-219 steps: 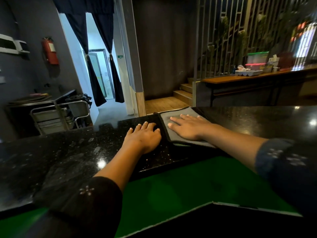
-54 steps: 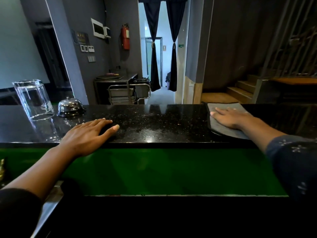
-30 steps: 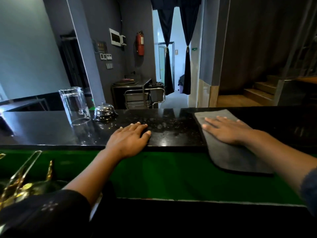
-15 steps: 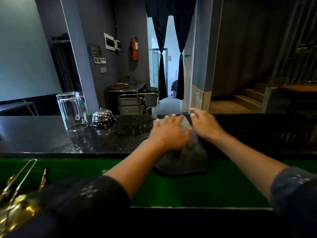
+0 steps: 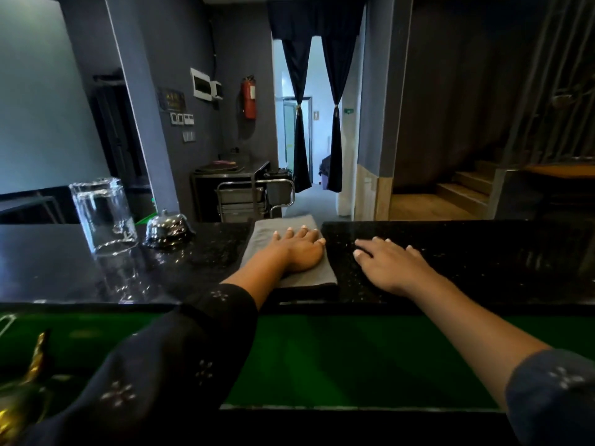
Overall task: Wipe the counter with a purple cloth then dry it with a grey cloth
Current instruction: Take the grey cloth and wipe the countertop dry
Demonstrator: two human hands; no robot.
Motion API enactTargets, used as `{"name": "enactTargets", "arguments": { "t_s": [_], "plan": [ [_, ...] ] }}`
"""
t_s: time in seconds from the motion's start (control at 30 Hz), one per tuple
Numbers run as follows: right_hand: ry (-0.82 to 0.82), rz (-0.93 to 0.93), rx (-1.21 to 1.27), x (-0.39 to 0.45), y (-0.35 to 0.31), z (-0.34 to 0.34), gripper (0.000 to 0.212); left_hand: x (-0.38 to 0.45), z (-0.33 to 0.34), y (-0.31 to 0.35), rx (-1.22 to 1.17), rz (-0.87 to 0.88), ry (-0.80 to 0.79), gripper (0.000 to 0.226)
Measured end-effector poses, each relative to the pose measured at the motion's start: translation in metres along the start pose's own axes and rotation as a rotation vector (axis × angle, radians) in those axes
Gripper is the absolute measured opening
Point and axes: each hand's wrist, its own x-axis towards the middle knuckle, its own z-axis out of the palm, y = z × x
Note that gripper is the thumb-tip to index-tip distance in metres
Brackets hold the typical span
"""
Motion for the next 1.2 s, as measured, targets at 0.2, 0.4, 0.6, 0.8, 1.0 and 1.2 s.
{"name": "enactTargets", "arguments": {
  "t_s": [0.2, 0.4, 0.6, 0.8, 1.0, 1.2],
  "plan": [
    [0.042, 0.019, -0.035, -0.004, -0.013, -0.004, 0.052, -0.106, 0.012, -0.020, 0.033, 0.188, 0.034, 0.054],
    [-0.057, -0.127, 0.012, -0.001, -0.076, 0.014, 0.055, -0.076, -0.015, -0.096, 0.067, -0.026, 0.026, 0.056],
    [-0.064, -0.107, -0.025, 0.006, -0.078, 0.022, 0.056, -0.001, -0.035, -0.109, 0.094, -0.140, -0.013, 0.058],
    [-0.073, -0.086, -0.021, 0.000, -0.080, 0.021, 0.055, -0.016, -0.029, -0.093, 0.033, -0.074, -0.037, 0.056],
    [-0.093, -0.081, -0.046, 0.003, -0.082, 0.020, 0.055, -0.105, -0.006, -0.102, 0.093, 0.093, 0.037, 0.055],
    [-0.088, -0.089, -0.025, 0.003, -0.079, 0.020, 0.055, -0.092, -0.018, -0.132, 0.088, 0.028, 0.046, 0.053]
  ]
}}
